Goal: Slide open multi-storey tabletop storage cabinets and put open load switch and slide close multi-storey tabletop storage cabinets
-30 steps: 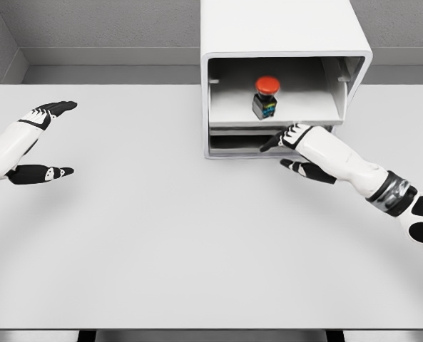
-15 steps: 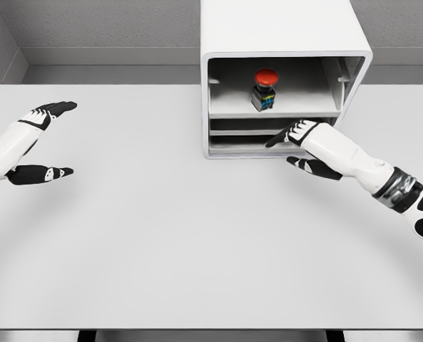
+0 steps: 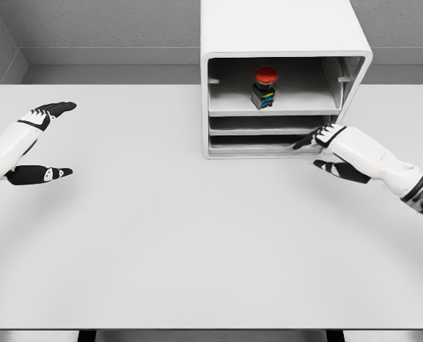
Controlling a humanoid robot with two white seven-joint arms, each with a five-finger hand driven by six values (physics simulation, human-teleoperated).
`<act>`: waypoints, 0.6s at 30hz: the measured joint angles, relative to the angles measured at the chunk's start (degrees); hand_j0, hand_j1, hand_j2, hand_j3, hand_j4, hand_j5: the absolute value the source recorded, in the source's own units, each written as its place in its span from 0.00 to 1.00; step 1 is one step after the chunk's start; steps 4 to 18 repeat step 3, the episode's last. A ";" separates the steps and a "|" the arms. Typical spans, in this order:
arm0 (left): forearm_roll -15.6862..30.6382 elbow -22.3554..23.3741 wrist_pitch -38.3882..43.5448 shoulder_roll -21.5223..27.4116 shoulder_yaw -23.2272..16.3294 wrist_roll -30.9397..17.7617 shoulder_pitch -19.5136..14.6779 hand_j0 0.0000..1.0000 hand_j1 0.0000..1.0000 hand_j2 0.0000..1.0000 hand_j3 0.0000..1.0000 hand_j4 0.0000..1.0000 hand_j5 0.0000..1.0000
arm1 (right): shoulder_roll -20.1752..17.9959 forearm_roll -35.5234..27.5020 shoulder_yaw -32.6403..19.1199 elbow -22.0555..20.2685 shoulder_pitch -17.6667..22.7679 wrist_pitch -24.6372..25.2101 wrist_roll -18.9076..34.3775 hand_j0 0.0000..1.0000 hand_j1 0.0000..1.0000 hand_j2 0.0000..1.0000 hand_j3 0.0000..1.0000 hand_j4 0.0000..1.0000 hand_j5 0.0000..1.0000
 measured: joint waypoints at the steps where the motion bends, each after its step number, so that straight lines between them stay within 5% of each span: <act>1: -0.01 0.00 0.00 0.00 0.00 0.00 0.00 1.00 1.00 1.00 1.00 1.00 1.00 | -0.35 -0.14 -0.46 0.56 0.00 0.00 -0.06 0.67 0.67 0.67 0.67 0.67 0.67; 18: -0.01 0.00 0.00 0.01 0.01 0.00 0.00 1.00 1.00 1.00 1.00 1.00 1.00 | -1.11 -0.43 -1.29 1.38 0.79 0.00 -0.18 0.68 0.68 0.68 0.68 0.68 0.68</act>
